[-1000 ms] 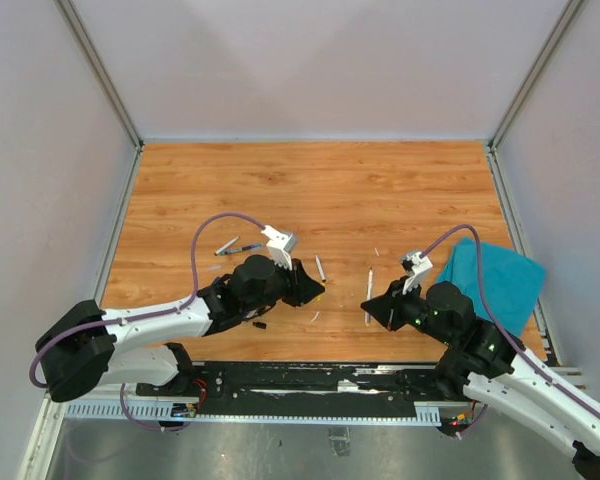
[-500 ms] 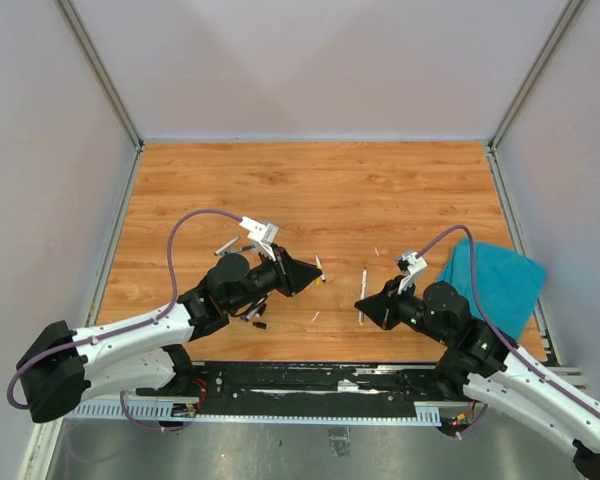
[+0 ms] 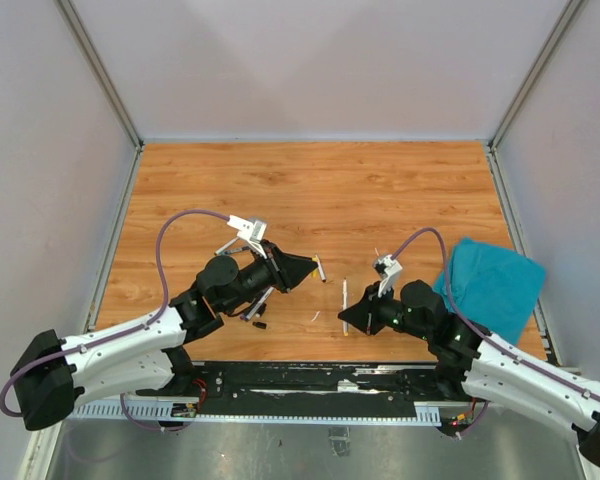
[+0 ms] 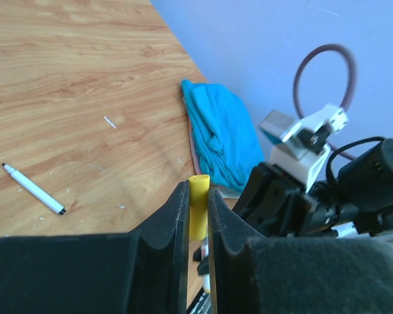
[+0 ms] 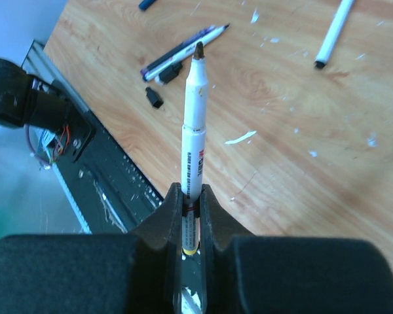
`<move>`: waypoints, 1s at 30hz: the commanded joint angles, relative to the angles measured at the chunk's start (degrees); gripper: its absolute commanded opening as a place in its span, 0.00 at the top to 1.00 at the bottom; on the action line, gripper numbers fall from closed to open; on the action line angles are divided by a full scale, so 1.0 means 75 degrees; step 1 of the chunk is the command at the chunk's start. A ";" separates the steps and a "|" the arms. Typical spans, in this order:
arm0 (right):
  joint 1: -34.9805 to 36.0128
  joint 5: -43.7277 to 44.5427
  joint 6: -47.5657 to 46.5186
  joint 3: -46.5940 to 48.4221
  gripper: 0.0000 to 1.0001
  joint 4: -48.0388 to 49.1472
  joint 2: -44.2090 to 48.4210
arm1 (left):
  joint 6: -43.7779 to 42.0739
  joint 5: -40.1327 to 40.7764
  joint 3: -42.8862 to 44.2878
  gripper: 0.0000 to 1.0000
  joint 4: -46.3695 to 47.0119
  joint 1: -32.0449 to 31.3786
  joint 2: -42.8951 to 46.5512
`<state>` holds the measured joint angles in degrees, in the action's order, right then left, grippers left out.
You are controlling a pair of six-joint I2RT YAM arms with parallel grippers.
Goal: Insert the pens into the pen caps
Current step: Insert the pen cap onto the pen.
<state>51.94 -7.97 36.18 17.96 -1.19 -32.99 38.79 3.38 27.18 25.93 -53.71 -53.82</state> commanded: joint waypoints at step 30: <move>0.1274 -0.0560 0.0023 0.0308 0.99 0.2918 -0.1617 | 0.0295 -0.0180 -0.0313 0.99 0.1345 0.0037 -0.0065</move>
<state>60.45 -10.07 38.24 17.65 18.41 -44.03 41.19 2.81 24.34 33.28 -53.71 -53.84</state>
